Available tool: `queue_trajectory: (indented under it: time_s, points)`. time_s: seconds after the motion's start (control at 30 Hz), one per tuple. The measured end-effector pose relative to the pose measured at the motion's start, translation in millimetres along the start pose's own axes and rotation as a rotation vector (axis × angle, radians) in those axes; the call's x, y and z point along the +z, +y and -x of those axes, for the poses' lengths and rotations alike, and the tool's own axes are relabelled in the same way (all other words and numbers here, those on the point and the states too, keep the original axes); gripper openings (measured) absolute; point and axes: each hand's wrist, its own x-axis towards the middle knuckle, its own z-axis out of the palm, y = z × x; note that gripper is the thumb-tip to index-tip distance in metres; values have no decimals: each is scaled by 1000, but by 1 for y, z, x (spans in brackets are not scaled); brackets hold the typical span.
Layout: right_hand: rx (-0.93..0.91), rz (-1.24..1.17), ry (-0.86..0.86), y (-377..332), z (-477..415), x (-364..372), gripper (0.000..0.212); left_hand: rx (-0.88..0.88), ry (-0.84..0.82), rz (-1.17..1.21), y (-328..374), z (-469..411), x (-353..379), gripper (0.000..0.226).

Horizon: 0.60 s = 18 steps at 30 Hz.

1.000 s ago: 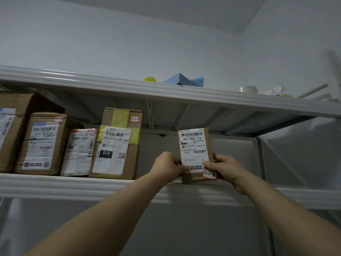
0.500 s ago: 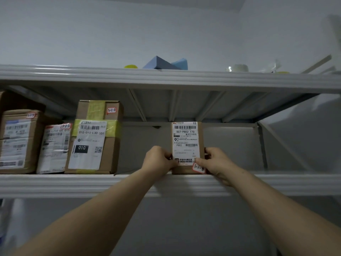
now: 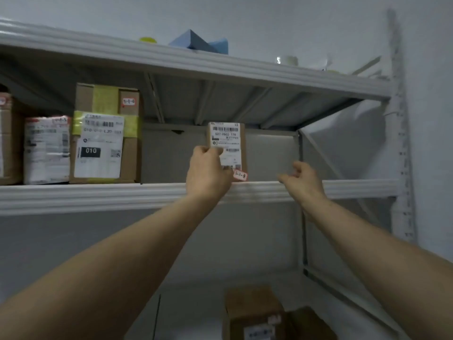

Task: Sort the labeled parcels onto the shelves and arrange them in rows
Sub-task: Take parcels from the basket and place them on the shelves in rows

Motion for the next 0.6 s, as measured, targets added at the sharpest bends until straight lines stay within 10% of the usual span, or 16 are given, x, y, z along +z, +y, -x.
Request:
queue_trajectory:
  time_s: [0.6]
  points:
    - [638,341,425,16,404,-224,23,459,-1020,299,126,318,-14,44]
